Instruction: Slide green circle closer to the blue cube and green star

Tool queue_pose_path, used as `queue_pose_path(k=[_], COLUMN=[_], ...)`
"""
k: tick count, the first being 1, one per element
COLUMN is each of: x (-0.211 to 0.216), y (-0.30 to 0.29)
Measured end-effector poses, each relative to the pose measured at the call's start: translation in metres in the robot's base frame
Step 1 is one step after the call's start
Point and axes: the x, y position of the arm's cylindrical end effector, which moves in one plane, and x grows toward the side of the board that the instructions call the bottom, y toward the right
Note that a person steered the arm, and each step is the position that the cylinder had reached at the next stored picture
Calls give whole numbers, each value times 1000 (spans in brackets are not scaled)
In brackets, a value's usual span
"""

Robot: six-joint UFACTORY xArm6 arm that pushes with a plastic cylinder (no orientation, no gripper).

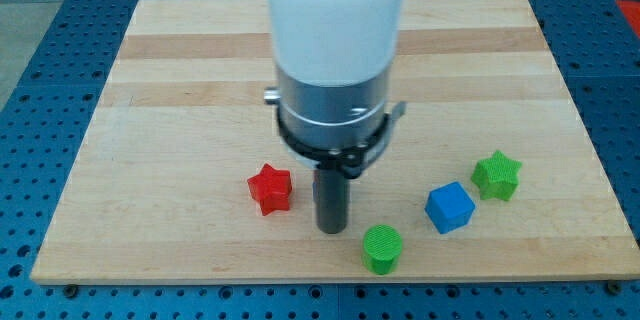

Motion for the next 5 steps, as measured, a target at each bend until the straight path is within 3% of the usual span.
queue_pose_path(k=[1,3,5], x=[43,46,41], y=[-2,21,148])
